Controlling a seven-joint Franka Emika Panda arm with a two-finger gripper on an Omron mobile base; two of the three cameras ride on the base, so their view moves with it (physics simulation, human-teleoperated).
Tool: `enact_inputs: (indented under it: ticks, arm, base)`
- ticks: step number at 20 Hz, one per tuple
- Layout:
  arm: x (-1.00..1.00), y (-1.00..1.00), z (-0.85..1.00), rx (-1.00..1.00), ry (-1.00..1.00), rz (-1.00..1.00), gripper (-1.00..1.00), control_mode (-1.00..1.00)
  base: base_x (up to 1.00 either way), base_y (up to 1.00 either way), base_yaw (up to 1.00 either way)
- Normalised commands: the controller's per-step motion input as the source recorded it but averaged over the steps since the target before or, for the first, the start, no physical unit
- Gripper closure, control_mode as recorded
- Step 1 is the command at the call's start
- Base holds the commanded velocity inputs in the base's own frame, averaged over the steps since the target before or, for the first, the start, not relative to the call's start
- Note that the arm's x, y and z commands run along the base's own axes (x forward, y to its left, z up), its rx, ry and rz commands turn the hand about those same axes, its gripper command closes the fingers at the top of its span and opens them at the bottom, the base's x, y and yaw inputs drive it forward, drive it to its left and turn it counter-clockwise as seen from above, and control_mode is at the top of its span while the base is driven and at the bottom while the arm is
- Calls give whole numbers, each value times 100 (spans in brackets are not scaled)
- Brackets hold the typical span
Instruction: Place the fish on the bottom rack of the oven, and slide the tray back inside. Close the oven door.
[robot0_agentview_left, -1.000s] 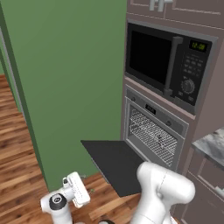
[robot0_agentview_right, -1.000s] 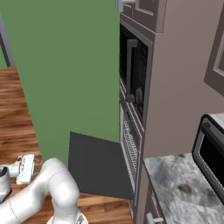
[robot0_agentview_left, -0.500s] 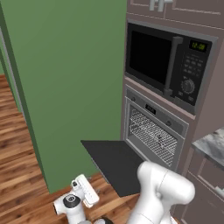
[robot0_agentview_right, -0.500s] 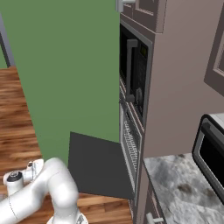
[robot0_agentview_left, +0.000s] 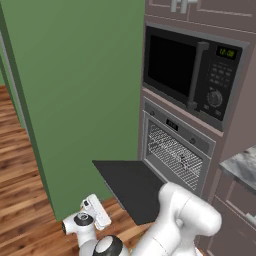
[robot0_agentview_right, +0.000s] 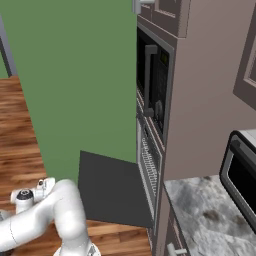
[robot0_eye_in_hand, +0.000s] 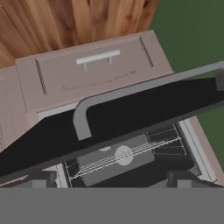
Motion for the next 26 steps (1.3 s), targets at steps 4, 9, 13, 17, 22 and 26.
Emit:
enact_inputs:
  ticks: [4, 9, 13, 17, 22, 26]
  arm:
    - [53, 66, -58, -3, -8, -13, -100, -100]
    - [40, 51, -72, -4, -7, -10, -100, -100]
    - [33, 44, -78, -5, -6, -8, -100, -100]
    - [32, 27, -74, -5, -4, -7, -100, -100]
    - [3, 3, -78, -10, -6, -6, -100, -100]
    - [0, -1, -88, -11, -2, -10, -100, -100]
  base:
    - [0, 0, 0]
    - [0, 0, 0]
    - [0, 0, 0]
    - [0, 0, 0]
    - [0, 0, 0]
    - [0, 0, 0]
